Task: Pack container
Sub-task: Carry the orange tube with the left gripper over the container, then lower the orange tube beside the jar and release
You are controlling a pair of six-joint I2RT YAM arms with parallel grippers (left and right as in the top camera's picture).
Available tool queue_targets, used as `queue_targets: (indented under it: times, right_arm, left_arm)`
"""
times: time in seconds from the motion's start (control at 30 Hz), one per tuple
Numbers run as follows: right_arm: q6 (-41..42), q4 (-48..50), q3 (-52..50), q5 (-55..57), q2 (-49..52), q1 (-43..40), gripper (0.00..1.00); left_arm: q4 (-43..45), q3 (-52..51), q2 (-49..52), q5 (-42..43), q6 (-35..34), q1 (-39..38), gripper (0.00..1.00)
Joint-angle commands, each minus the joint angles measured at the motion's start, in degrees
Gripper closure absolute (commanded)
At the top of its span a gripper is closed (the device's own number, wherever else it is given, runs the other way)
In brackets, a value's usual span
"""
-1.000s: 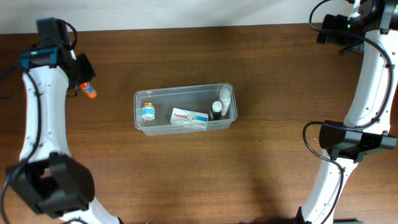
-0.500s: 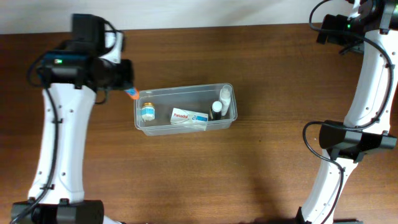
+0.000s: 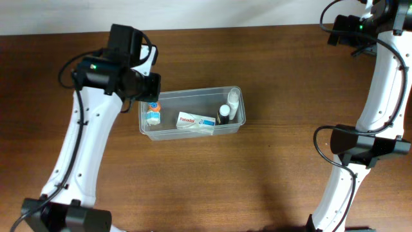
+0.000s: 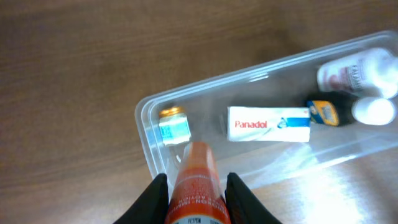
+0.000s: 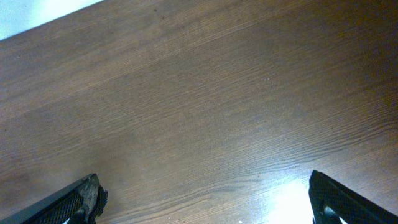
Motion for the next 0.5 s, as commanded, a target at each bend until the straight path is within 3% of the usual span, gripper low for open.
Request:
queue_targets:
  times: [0.0,0.47]
  right_arm:
    - [0.4,-0.3,-0.1,0.5,-0.5,-0.2,0.02]
    - [0.4,-0.3,-0.1,0.5,-0.5,-0.2,0.02]
  left_arm:
    - [5.2,-6.3,-0.3,-0.4,0.2,-0.3,0.77]
    - [12.9,-17.2,-0.1,-0.5,0.3,-1.0,0.77]
